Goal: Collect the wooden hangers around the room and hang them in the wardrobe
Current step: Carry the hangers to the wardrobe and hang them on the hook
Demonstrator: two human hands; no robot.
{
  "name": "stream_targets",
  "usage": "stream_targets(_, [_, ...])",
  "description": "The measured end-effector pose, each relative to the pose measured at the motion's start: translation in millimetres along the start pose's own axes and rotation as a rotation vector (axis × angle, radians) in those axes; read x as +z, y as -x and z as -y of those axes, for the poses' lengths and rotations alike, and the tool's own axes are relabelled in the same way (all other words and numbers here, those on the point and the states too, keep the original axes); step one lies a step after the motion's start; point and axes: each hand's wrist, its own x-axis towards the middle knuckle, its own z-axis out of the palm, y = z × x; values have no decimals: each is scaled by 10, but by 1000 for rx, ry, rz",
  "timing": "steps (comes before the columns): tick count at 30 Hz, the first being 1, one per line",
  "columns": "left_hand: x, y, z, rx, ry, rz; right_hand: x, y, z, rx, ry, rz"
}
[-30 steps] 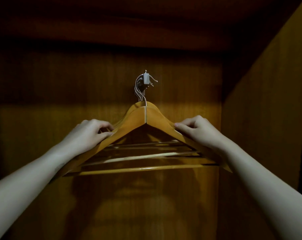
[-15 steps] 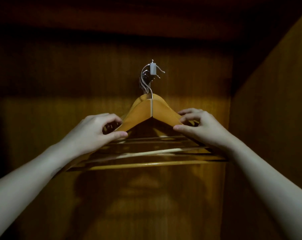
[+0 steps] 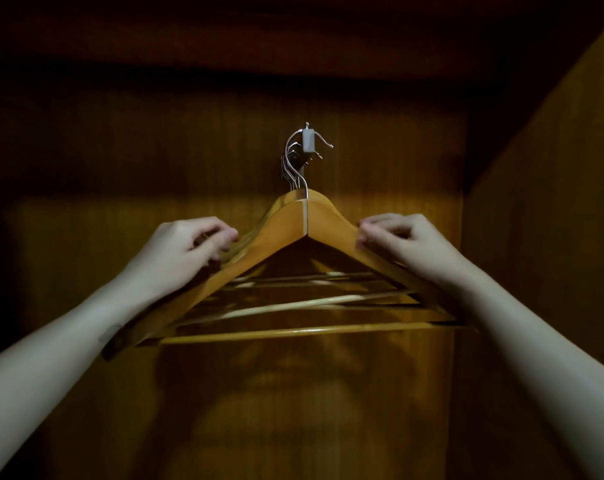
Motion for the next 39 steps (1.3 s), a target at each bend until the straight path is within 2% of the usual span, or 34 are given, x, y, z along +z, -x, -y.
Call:
stream_targets(2, [-31, -89, 116, -53, -32, -18, -48, -83, -16, 23, -138, -106])
stream_targets(3, [-39, -137, 181, -78, -80, 24, -71, -142, -39, 38, -127, -122])
stream_targets(6, [-17, -237, 344, -141, -185, 245, -87, -306, -82, 77, 58, 65])
stream_targets(8, [28, -270, 397, -164, -214, 321, -64, -408, -120, 127, 85, 170])
stream_targets(12, [67, -321, 466, -226, -132, 340, -46, -567, -226, 257, 30, 241])
stream_targets(14, [61, -327, 504, -242, -92, 367, -55, -614, -297, 260, 79, 281])
stream_targets(17, [59, -307, 536, -251, -153, 420, -31, -657, -350, 222, 126, 295])
stream_targets(25, [143, -256, 525, -240, -302, 369, 74, -749, -495, 162, 301, 269])
stream_targets(39, [132, -305, 585, -249, -328, 346, 43, -804, -583, 172, 222, 284])
